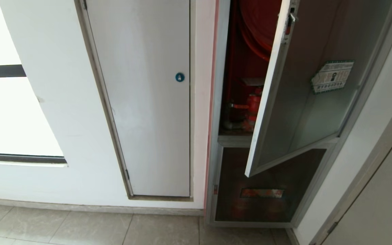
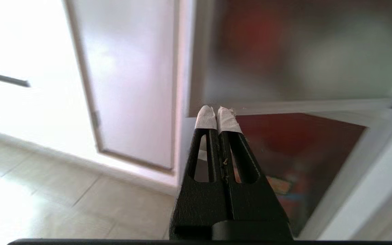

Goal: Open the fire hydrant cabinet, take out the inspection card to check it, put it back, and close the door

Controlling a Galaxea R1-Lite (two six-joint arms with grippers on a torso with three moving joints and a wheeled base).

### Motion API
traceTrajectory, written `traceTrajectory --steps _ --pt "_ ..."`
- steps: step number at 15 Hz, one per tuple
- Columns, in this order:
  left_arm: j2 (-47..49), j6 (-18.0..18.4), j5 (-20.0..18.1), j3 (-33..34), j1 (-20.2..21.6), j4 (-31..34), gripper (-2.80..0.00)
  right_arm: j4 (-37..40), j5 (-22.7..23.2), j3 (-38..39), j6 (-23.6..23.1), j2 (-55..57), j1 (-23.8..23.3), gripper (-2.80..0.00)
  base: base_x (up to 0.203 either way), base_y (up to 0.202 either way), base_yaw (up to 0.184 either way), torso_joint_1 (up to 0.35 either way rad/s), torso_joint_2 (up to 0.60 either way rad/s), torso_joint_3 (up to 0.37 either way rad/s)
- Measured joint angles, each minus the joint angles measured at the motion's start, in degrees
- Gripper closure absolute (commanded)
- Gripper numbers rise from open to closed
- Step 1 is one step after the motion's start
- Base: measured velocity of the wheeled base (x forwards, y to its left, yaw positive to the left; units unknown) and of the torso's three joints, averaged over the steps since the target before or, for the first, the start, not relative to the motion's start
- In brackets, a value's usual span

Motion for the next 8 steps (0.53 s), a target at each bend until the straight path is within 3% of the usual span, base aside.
traceTrajectory --steps 4,8 --pt "0.0 0.0 0.0 0.0 0.0 0.0 0.0 -0.5 1.7 -11.1 -0.1 15.9 9.2 0.0 0.0 0.0 0.0 0.0 0.0 0.0" --pt "0.0 0.0 0.0 0.0 0.0 0.0 0.0 -0.5 1.9 -27.7 0.0 32.8 15.3 0.0 0.0 0.0 0.0 0.0 0.0 0.0"
